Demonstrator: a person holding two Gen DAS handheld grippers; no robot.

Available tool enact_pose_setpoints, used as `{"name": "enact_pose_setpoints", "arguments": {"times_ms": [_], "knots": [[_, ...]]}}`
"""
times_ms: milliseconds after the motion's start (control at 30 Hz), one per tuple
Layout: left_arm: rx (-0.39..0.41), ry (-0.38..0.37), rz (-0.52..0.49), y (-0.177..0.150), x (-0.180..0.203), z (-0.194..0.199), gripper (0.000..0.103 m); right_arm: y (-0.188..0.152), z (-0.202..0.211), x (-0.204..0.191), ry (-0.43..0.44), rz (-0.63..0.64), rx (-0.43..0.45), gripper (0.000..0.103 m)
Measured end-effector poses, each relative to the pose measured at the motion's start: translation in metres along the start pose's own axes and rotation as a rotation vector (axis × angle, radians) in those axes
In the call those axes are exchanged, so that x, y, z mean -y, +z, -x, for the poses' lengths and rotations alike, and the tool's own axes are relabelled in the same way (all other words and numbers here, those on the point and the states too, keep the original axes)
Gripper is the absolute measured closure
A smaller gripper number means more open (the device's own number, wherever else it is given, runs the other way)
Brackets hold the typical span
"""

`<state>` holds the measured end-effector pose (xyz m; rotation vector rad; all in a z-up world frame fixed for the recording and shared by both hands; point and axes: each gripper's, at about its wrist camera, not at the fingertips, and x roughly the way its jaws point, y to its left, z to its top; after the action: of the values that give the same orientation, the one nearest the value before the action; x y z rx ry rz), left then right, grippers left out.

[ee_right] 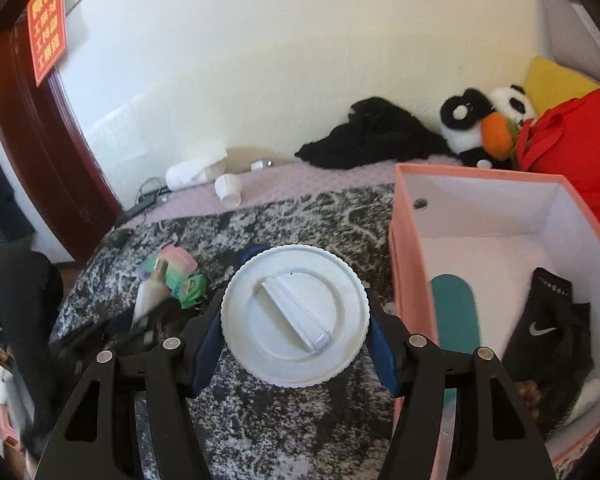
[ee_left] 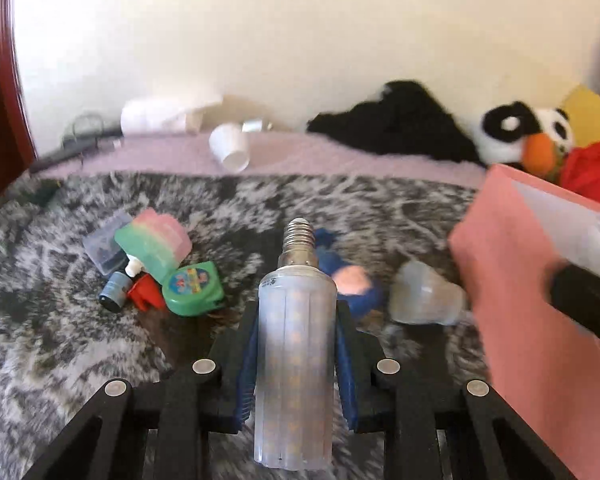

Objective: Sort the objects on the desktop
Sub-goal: 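Carry lid and bulb into the pink box and open both grippers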

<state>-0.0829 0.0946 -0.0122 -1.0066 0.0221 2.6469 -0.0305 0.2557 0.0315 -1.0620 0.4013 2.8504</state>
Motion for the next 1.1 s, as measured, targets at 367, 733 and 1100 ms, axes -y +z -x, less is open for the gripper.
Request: {"name": "enact_pose_setpoints", "arguments": {"times_ms": [367, 733, 1100], "knots": [[0.107, -0.083, -0.129, -0.016, 0.099, 0.054, 0.075, -0.004, 0.068, 0.042, -0.105, -0.026, 0.096, 0.037], [0.15, -0.148, -0.21, -0.022, 0.174, 0.063, 0.075, -0.008, 0.11, 0.106, -0.284, -0.115, 0.224, 0.037], [0.114, -0.207, -0.209, -0.031, 0.212, 0.045, 0.075, -0.014, 0.104, 0.147, -0.377, -0.134, 0.198, 0.036]]}}
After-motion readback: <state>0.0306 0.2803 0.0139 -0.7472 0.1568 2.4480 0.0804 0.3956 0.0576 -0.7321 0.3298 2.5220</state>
